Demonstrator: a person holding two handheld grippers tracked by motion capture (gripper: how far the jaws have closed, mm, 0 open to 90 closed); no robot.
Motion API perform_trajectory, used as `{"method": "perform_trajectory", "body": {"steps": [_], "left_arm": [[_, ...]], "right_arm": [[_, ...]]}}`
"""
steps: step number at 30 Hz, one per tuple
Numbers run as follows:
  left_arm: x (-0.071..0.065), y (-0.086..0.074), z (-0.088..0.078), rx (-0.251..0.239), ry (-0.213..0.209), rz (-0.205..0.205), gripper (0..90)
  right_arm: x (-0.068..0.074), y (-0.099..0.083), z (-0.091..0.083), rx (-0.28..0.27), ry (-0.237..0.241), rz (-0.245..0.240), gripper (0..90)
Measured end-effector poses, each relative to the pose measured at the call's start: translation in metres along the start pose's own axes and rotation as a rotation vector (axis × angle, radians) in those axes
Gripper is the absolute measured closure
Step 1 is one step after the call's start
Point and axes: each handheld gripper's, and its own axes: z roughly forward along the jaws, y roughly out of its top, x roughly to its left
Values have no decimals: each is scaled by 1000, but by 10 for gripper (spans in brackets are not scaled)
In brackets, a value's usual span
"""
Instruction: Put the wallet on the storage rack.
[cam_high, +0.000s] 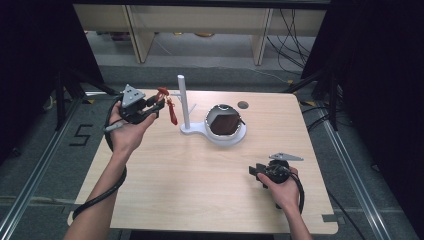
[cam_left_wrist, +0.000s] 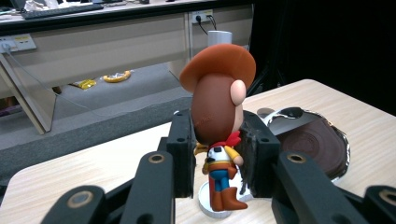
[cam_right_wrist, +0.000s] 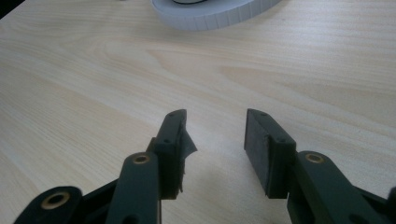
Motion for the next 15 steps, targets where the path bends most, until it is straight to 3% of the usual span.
{"method": "perform_trajectory", "body": {"steps": [1, 15], "left_arm": [[1, 0, 1, -1, 0, 1, 682], [5, 4, 12, 3, 20, -10, 682]], "right_arm": [[1, 0, 1, -10, 0, 17, 595], [0, 0, -1, -5, -11, 4, 595]]}}
